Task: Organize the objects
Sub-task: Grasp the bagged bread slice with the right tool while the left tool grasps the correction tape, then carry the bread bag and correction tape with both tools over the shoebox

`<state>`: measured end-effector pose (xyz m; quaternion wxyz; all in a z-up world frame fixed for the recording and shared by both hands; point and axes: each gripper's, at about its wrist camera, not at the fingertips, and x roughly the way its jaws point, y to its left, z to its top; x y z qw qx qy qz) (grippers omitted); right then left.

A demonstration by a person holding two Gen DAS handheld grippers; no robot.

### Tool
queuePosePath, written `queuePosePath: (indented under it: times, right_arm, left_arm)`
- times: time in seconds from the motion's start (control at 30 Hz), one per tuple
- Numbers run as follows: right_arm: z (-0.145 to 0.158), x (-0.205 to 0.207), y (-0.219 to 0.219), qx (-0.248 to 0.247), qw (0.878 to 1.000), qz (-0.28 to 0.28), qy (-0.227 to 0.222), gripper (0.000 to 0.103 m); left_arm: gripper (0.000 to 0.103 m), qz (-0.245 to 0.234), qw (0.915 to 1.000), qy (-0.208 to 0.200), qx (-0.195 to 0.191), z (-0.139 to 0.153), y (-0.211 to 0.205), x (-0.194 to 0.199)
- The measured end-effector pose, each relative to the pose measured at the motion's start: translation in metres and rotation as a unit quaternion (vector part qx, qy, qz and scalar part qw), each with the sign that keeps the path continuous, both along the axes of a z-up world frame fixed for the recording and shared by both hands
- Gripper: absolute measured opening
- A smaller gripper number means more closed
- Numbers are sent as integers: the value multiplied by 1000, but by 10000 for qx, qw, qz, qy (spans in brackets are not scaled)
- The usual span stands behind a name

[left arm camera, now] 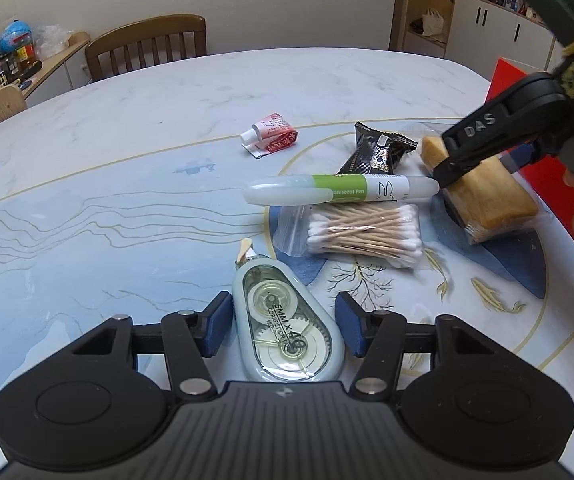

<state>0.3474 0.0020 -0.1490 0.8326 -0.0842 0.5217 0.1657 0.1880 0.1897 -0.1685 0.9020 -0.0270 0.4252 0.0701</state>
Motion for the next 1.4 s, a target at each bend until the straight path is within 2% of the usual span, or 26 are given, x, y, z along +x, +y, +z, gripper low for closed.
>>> queuePosePath:
  times: [0.13, 0.43, 0.77, 1.07, 1.4]
  right_arm:
    - [10, -11, -6, 65, 9999, 135, -27, 72]
    - [53, -38, -28, 270, 9983, 456, -234, 72]
    - [103, -64, -74, 565, 9953, 674, -400, 72]
    - [123, -56, -122, 578, 9948, 613, -574, 72]
    - [132, -28, -187, 716, 9942, 257, -762, 72]
  left_arm:
    - [47, 3, 10000, 0, -46, 2, 2, 0]
    - [45, 42, 10000, -39, -33, 6, 4, -9]
    - [44, 124, 9997, -103, -200, 19, 4, -24]
    - [44, 145, 9990, 10, -414, 31, -10, -26]
    - [44, -120, 9987, -398, -292, 72, -54, -16]
